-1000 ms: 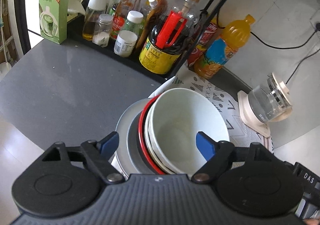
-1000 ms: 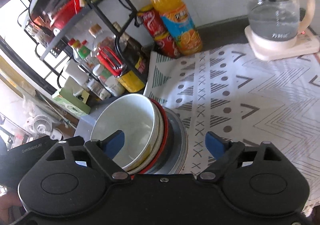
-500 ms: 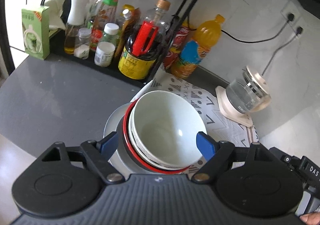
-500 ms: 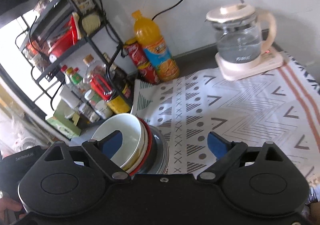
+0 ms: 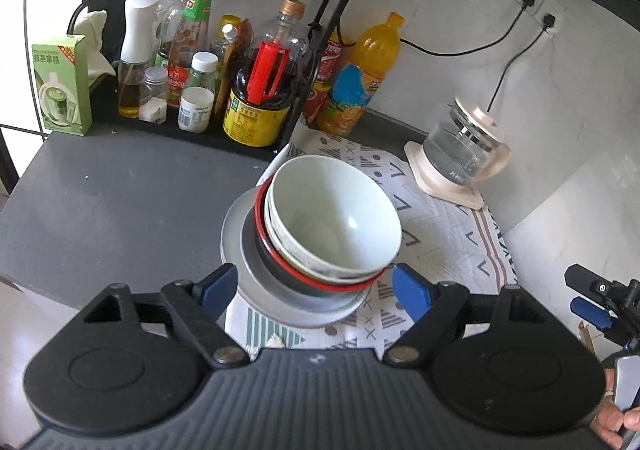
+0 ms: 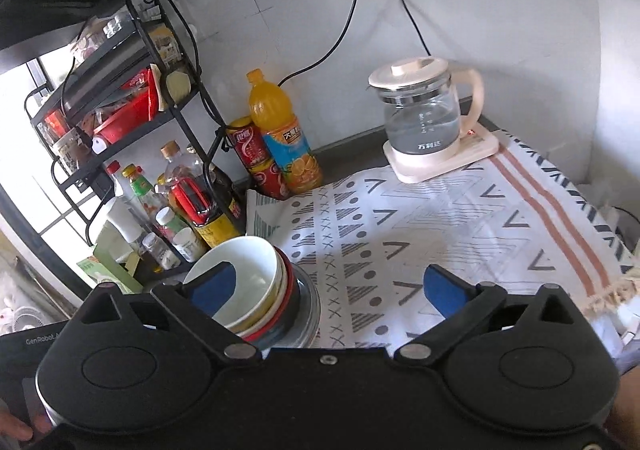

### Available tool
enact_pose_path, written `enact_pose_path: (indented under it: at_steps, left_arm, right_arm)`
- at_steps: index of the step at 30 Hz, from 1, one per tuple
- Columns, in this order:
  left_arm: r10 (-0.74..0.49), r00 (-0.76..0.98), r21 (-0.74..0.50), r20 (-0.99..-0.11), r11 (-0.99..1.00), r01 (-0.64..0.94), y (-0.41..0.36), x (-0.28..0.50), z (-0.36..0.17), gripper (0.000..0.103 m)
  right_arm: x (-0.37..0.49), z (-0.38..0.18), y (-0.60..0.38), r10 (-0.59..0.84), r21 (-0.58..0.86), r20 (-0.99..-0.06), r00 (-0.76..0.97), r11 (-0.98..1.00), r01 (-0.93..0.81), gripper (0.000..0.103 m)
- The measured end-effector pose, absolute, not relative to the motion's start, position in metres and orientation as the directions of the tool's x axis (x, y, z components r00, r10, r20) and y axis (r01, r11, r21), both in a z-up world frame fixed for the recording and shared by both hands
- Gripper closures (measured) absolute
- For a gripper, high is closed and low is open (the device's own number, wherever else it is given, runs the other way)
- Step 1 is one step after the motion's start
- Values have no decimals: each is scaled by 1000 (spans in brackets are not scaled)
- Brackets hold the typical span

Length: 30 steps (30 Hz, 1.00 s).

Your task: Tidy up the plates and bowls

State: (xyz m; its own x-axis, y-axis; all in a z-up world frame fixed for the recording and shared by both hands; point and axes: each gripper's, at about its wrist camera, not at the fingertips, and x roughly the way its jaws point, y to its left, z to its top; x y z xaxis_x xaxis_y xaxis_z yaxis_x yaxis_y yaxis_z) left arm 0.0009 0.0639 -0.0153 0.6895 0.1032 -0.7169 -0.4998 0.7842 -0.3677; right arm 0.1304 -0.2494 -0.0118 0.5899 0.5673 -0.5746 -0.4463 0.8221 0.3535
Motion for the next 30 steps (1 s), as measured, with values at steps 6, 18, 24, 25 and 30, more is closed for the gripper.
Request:
enact_pose_path:
  at_steps: [6,18,24,25,30]
  left_arm:
    - [89,701,-357,-707,811,-463,56,-16,-11,20]
    - [105,713,-311,-693,850,-426,49,-52,-6,13]
    - [137,712,-270,-688,863,-427,50,-75,-4,8]
    - [141,712,-262,-688,866,-425,50,-78,-3,8]
    - [144,717,-240,-682,882,-405,45,-96,-2,5]
  right_arm:
    - [106,-10,-262,537,345,-576,616,843,-413,1]
    - [68,-7,-267,488,290,-572,659,872,-394,0]
    - [47,-12,-263,437,234,-592,677,897,-374,0]
    - [44,-13,-263,432,229,-597,676,899,-372,0]
    - [25,-15,-261,415,197,-606,678,905,-378,0]
